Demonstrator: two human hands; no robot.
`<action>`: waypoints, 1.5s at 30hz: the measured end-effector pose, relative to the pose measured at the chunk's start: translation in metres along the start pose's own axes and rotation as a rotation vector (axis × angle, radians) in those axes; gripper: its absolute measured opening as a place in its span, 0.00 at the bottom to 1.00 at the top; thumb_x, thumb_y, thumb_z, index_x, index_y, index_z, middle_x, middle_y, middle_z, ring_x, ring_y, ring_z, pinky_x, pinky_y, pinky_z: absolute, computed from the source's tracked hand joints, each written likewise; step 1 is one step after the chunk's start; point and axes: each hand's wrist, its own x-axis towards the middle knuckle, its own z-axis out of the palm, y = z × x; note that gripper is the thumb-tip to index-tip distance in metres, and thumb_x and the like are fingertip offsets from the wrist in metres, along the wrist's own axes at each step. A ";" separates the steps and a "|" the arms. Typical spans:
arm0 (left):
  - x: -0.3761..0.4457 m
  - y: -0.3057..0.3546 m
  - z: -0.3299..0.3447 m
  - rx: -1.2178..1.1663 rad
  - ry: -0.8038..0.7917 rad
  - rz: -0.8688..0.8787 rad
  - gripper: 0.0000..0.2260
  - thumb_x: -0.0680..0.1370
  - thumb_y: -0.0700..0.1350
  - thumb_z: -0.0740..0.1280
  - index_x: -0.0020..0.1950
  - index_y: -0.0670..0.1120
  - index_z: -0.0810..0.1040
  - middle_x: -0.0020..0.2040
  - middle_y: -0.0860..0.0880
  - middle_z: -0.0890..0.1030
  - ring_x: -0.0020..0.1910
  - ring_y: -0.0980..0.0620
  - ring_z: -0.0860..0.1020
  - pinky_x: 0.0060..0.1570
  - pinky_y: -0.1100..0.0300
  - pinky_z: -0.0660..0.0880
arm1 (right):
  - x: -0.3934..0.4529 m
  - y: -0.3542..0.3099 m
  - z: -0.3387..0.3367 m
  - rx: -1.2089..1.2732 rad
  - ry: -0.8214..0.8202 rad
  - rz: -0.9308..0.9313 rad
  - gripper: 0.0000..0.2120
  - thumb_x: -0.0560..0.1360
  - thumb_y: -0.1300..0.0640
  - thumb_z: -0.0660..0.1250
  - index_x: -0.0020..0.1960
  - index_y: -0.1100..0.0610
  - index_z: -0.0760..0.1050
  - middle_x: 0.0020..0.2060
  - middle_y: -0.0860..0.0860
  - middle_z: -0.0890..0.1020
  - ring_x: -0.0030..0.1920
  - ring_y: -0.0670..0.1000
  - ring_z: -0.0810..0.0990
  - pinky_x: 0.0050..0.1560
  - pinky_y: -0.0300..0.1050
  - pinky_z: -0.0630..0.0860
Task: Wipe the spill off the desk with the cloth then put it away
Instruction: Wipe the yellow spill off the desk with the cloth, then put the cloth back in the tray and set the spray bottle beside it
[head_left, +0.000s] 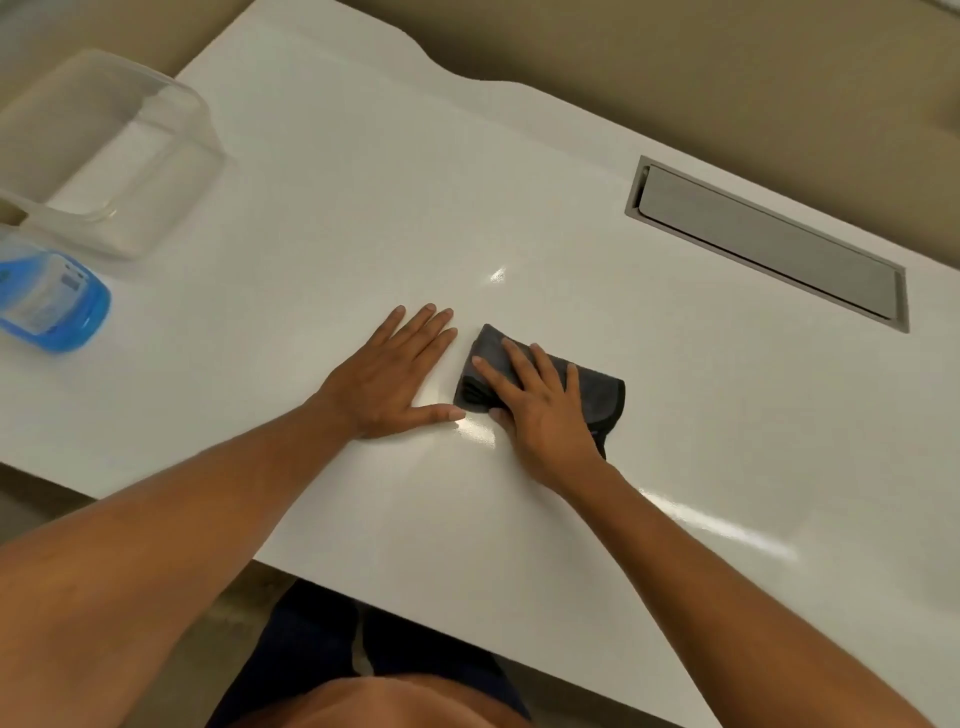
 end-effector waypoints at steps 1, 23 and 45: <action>0.000 0.000 -0.001 0.006 -0.010 -0.002 0.49 0.79 0.79 0.48 0.87 0.43 0.52 0.89 0.45 0.48 0.88 0.46 0.46 0.86 0.40 0.48 | 0.002 -0.002 -0.006 0.014 0.019 -0.021 0.26 0.83 0.48 0.65 0.80 0.44 0.66 0.82 0.54 0.62 0.81 0.65 0.59 0.78 0.71 0.58; -0.072 0.046 -0.007 -0.409 0.095 -0.234 0.35 0.87 0.65 0.50 0.88 0.47 0.46 0.88 0.53 0.43 0.86 0.59 0.40 0.86 0.56 0.40 | 0.028 -0.046 -0.057 0.114 0.089 0.030 0.05 0.72 0.58 0.73 0.38 0.51 0.83 0.34 0.48 0.78 0.35 0.53 0.76 0.31 0.41 0.62; -0.101 -0.032 -0.108 -1.845 0.069 -0.512 0.25 0.74 0.37 0.66 0.72 0.48 0.78 0.68 0.42 0.83 0.66 0.43 0.81 0.66 0.45 0.81 | 0.097 -0.091 -0.159 1.650 -0.191 0.256 0.14 0.80 0.58 0.71 0.64 0.61 0.82 0.62 0.55 0.86 0.64 0.57 0.84 0.64 0.50 0.81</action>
